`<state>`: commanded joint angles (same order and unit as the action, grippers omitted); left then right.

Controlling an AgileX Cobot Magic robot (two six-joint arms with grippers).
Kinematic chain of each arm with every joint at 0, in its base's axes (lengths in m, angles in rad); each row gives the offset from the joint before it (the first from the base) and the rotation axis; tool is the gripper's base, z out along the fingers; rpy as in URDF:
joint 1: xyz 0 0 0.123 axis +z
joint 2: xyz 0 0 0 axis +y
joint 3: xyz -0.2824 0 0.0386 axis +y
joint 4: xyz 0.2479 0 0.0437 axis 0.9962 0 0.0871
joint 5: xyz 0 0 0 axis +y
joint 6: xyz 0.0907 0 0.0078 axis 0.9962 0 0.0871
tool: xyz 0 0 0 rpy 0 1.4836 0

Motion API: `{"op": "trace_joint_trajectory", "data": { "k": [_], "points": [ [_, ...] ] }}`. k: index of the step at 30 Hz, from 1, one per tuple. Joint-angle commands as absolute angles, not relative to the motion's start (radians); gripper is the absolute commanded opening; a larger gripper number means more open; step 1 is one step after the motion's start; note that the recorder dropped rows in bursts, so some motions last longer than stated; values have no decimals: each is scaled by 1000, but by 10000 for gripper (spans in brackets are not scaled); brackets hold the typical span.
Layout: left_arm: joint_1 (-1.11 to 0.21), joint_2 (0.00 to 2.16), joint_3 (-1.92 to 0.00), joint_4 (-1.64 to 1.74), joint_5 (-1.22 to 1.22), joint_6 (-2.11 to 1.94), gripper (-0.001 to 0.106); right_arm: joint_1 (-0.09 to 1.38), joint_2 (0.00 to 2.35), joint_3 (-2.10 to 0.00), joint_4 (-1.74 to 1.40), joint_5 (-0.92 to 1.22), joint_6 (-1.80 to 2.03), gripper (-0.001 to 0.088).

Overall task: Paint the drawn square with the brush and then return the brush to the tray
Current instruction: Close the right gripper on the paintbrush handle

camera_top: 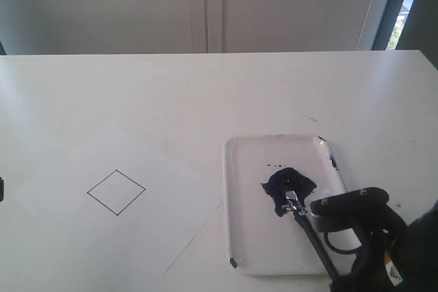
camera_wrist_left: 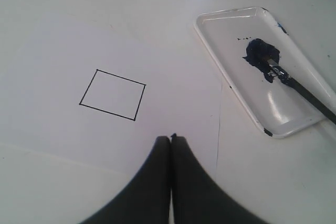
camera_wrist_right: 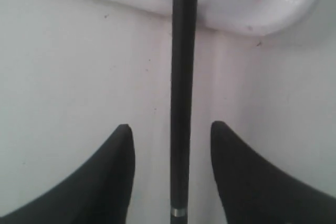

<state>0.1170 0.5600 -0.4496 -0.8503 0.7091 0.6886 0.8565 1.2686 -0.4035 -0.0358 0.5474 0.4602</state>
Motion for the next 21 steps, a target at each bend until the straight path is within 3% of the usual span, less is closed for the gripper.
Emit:
{"op": "trace_joint_trajectory", "data": {
  "k": [17, 21],
  "points": [
    [117, 560, -450, -850, 709, 686, 0, 856, 1269, -310, -195, 367, 671, 435],
    [117, 560, -450, -850, 709, 686, 0, 856, 1269, -291, -203, 328, 680, 371]
  ]
}}
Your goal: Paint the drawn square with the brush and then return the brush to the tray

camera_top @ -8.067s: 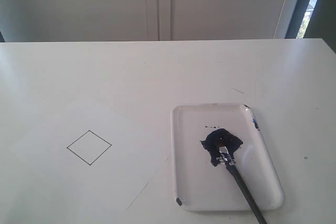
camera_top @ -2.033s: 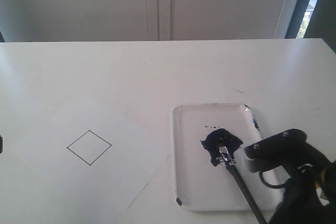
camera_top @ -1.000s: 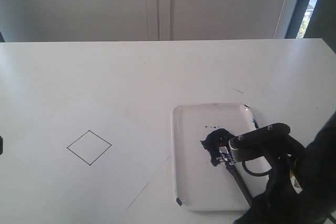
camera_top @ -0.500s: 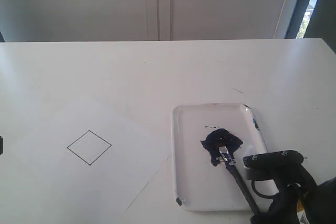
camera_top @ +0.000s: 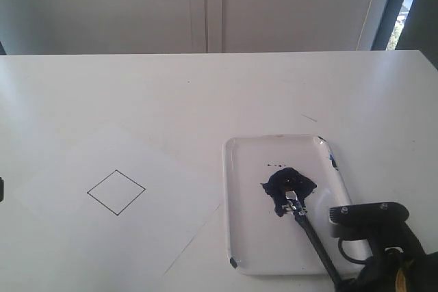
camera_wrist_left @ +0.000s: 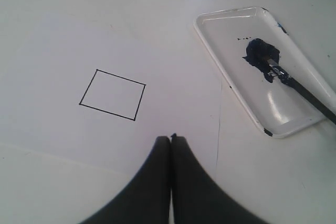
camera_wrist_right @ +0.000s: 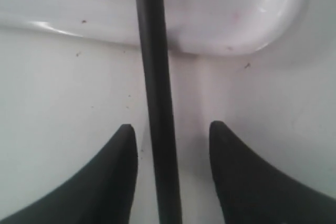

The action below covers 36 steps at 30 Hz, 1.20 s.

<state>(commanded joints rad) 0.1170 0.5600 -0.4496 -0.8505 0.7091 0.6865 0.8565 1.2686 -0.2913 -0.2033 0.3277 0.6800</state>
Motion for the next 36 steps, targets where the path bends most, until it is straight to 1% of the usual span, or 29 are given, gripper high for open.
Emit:
{"op": "trace_joint_trajectory", "data": {
  "k": [9, 12, 14, 23, 28, 32, 36],
  "points": [
    [117, 560, -450, -850, 707, 686, 0, 856, 1269, -289, -221, 323, 680, 198],
    [117, 560, -450, -850, 707, 686, 0, 856, 1269, -289, -221, 323, 680, 94],
    [117, 560, -450, -850, 707, 686, 0, 856, 1269, -289, -221, 323, 680, 8],
    [117, 560, -450, -850, 707, 686, 0, 856, 1269, -289, -218, 338, 676, 0],
    [117, 560, -450, -850, 707, 686, 0, 856, 1269, -311, -170, 405, 630, 0],
    [117, 560, -450, -850, 707, 686, 0, 856, 1248, -359, -103, 453, 550, 0],
    [117, 560, -450, -850, 707, 686, 0, 856, 1202, -418, -101, 535, 529, 0]
  ]
}}
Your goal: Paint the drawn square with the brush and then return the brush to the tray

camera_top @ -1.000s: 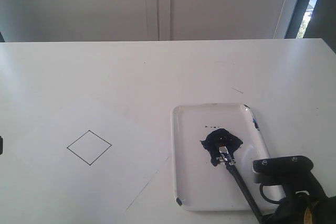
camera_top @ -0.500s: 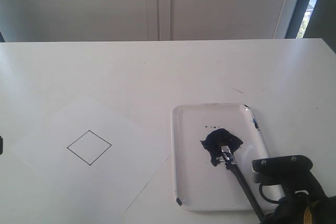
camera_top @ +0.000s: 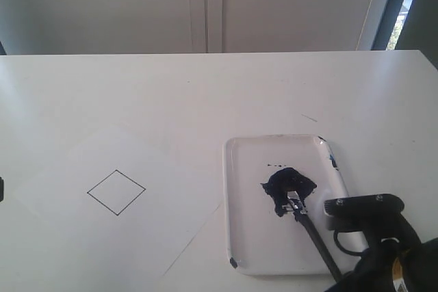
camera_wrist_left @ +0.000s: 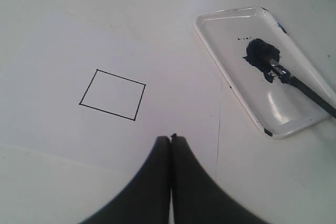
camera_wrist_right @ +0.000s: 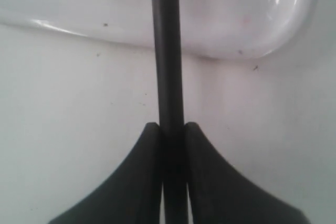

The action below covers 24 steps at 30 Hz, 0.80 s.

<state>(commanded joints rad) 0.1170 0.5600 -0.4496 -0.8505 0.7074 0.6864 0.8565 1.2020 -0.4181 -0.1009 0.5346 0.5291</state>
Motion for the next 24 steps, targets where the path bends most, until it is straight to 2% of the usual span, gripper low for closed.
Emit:
{"op": "trace_joint_trajectory", "data": {
  "k": [12, 19, 24],
  "points": [
    [117, 560, -450, -852, 713, 685, 0, 856, 1148, -619, -108, 899, 443, 0],
    [117, 560, -450, -855, 719, 685, 0, 856, 1157, -667, -177, 1019, 441, 0],
    [117, 560, -450, -855, 726, 685, 0, 854, 1179, -708, -176, 1031, 428, 0]
  ]
}}
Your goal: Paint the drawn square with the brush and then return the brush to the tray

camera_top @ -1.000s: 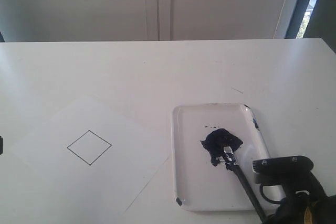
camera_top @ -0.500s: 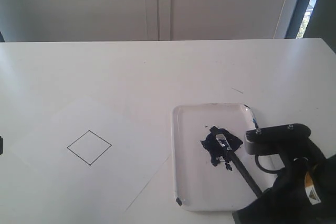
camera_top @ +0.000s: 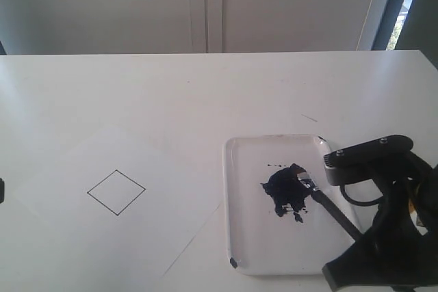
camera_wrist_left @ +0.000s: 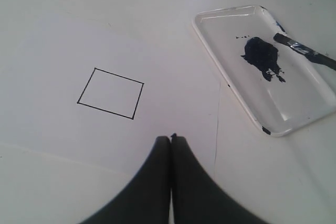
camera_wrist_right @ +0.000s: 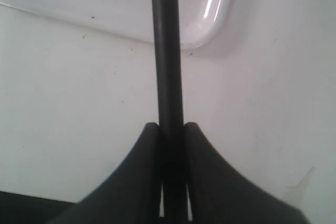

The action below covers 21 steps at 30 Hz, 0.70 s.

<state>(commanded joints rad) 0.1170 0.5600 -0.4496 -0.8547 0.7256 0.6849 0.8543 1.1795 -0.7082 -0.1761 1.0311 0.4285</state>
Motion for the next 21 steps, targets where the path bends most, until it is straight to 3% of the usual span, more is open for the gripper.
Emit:
{"op": "trace_joint_trajectory", "data": {
  "k": [21],
  "points": [
    [117, 560, -450, -855, 727, 685, 0, 776, 1387, -713, -125, 890, 391, 0]
  ]
}}
